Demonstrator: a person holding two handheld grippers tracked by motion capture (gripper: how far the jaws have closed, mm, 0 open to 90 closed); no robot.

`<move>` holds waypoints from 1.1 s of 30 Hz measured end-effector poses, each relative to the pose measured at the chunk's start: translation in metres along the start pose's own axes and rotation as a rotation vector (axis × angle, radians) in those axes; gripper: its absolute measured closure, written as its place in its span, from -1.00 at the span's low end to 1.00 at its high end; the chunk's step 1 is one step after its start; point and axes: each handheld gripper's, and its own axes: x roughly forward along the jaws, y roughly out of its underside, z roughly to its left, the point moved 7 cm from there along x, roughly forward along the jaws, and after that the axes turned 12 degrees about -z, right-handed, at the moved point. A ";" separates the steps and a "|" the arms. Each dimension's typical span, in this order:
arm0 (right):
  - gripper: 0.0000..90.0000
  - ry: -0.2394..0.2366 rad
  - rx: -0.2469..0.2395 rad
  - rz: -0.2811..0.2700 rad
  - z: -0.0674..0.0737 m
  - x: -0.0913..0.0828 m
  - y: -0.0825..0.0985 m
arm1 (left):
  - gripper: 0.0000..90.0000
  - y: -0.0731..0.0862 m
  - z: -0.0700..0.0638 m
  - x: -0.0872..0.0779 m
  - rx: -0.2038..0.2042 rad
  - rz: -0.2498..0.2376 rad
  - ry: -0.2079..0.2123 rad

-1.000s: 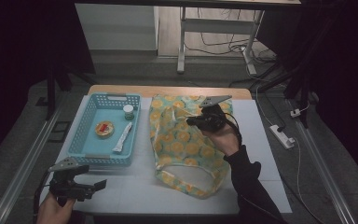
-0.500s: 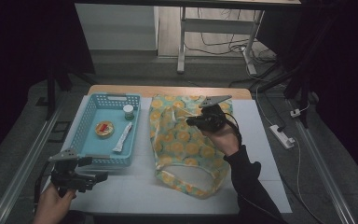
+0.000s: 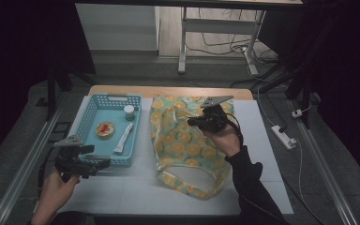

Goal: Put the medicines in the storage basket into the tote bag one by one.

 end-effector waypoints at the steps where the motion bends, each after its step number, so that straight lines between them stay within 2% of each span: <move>1: 1.00 -0.001 -0.001 0.001 0.000 0.000 0.000 | -0.96 -0.002 0.002 0.001 0.005 0.002 -0.004; 9: 1.00 -0.003 -0.003 0.000 0.001 0.000 0.000 | -0.96 -0.016 0.017 0.013 0.017 0.007 -0.039; 17: 1.00 -0.005 -0.006 -0.001 0.001 0.000 0.000 | -0.95 -0.024 0.037 0.027 0.027 0.068 -0.098; 19: 1.00 -0.005 -0.007 0.000 0.001 0.000 0.000 | -0.95 -0.026 0.042 0.030 0.032 0.078 -0.099; 24: 1.00 -0.005 -0.003 -0.002 0.001 0.000 0.000 | -0.98 -0.033 0.053 0.040 0.009 0.082 -0.078; 27: 1.00 -0.006 -0.004 -0.001 0.001 0.000 0.000 | -0.98 -0.037 0.058 0.047 0.010 0.089 -0.071; 33: 1.00 -0.006 -0.003 0.002 0.001 0.000 0.000 | -1.00 -0.044 0.071 0.060 0.015 0.110 -0.084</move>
